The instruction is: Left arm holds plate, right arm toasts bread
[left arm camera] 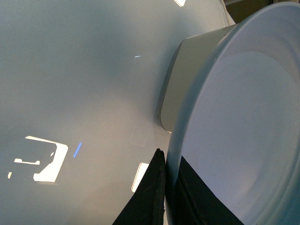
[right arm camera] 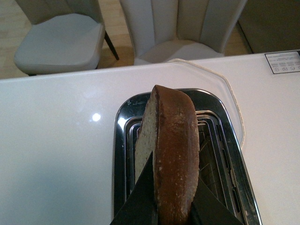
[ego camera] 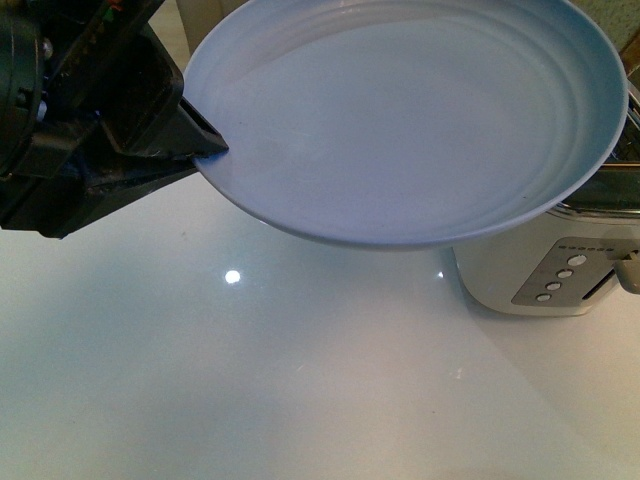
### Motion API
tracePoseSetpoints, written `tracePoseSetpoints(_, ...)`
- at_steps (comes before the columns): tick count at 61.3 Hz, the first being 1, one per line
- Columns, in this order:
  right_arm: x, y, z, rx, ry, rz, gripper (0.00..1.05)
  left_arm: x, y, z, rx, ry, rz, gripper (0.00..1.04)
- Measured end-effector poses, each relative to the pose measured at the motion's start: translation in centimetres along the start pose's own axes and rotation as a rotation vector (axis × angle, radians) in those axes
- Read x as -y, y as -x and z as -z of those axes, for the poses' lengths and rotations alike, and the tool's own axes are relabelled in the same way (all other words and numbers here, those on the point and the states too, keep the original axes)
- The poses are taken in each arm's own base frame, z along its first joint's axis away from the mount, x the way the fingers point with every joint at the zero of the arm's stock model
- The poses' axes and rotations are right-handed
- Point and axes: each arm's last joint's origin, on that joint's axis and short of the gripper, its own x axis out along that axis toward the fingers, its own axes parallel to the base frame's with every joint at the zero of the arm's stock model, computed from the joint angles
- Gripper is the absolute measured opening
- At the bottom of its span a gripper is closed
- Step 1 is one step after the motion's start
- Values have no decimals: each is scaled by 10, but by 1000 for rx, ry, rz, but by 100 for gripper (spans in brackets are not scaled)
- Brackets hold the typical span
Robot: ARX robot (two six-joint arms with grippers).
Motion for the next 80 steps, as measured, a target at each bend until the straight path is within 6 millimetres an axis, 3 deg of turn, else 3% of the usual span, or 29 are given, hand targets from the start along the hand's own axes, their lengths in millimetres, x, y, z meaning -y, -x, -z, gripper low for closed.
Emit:
tracePoseSetpoints(23,1,-22,-5,-8,18,21,4,-6,2,-3,-2,2,-2,3)
tracePoseSetpoints(65,-2,-30,31,-88,71,21,4,-7,3,-4,-1,-2,-3,3)
tracePoseSetpoints(80,-2,-28,48,-133,75,12,38,-7,3,-4,-1,-5,-3,3)
